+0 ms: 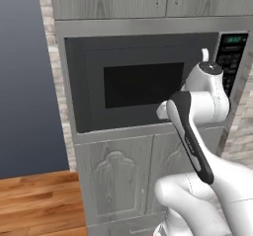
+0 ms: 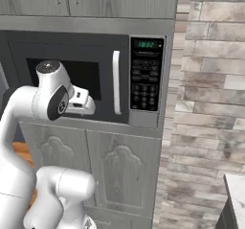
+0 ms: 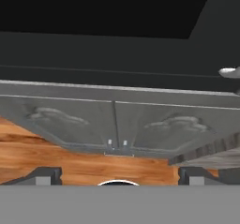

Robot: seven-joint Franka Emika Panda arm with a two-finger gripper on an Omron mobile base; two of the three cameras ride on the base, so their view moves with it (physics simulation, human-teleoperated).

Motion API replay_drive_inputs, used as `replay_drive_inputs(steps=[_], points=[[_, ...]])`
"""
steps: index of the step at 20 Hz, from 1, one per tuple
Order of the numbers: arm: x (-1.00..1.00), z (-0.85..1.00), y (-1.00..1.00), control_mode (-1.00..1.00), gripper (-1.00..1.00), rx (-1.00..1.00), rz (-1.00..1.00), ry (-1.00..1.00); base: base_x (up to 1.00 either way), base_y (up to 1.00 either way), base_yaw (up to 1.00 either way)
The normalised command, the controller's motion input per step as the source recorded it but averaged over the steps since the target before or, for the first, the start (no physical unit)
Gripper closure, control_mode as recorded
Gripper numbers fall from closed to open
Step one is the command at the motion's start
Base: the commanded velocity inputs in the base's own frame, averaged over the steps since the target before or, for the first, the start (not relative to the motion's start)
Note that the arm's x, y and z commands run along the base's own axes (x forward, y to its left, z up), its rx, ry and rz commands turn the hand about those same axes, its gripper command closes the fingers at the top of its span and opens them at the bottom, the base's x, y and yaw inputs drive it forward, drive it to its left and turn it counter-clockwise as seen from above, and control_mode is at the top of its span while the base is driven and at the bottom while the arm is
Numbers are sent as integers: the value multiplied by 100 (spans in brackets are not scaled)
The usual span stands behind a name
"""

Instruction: The microwave is finished heating the shrimp and tomato. Take the bowl containing the food and place it on the dining counter.

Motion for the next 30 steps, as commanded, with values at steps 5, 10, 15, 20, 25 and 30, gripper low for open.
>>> replay_drive_inputs(steps=[5,10,15,20,25,30], points=[[0,0,0,100,-100,0,0,0,-36,-40,0],[0,0,0,100,-100,0,0,0,-30,-52,0],[0,0,0,100,-100,0,0,0,-40,-48,0],[0,0,0,100,-100,0,0,0,-52,-29,0],[0,0,0,100,-100,0,0,0,-26,-9,0],[0,0,0,-100,-100,0,0,0,0,0,0]])
